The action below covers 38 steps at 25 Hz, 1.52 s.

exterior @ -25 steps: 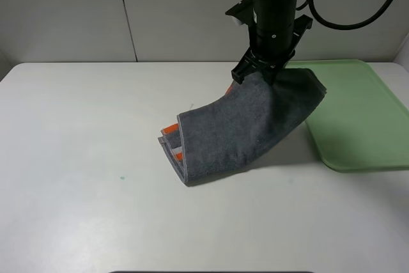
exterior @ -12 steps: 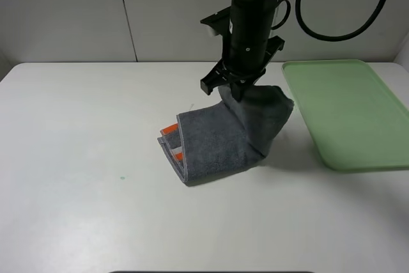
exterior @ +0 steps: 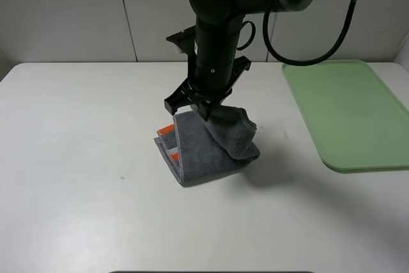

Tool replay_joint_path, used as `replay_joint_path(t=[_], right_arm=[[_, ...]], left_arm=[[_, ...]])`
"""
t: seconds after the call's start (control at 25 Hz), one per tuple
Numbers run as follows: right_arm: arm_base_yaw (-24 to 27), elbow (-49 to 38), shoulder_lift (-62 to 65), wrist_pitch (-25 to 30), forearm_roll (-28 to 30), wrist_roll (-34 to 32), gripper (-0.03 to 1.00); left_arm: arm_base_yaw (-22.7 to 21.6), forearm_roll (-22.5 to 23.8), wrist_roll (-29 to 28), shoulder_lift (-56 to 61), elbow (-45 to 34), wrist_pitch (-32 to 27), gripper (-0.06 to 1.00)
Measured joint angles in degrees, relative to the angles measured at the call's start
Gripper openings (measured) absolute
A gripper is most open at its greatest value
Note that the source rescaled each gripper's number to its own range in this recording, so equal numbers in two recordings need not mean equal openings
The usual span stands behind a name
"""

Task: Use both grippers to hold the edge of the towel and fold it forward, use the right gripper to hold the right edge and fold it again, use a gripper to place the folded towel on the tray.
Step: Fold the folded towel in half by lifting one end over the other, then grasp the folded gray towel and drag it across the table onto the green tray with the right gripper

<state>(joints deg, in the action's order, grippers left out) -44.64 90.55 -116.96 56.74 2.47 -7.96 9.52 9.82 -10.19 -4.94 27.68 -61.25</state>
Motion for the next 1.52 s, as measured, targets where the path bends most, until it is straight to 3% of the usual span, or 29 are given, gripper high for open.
replay_joint_path(t=[0.44,0.52,0.64,0.68,0.76,1.0,1.24,1.52], right_arm=[[-0.92,0.0,-0.11,-2.28,-3.61,-0.64,0.1],[-0.92,0.0,-0.11,-3.8,-5.81,-0.64,0.27],[-0.92,0.0,-0.11,-8.08,-10.91,-0.64,0.78],[-0.92,0.0,-0.11,-9.13,-12.32,-0.58,0.87],[-0.92,0.0,-0.11,-11.16,-14.28,0.22,0.95],[-0.92,0.0,-0.11,-11.55,-15.48,2.82,1.0],[-0.72,0.0,-0.11,-7.16,-9.56,3.77,1.0],[4.66,0.0,-0.11,-2.6,-6.53,6.29,1.0]], left_arm=[[0.0,0.0,0.0,0.0,0.0,0.0,1.0],[0.0,0.0,0.0,0.0,0.0,0.0,1.0],[0.0,0.0,0.0,0.0,0.0,0.0,1.0],[0.0,0.0,0.0,0.0,0.0,0.0,1.0],[0.0,0.0,0.0,0.0,0.0,0.0,1.0],[0.0,0.0,0.0,0.0,0.0,0.0,1.0],[0.0,0.0,0.0,0.0,0.0,0.01,1.0],[0.0,0.0,0.0,0.0,0.0,0.01,1.0]])
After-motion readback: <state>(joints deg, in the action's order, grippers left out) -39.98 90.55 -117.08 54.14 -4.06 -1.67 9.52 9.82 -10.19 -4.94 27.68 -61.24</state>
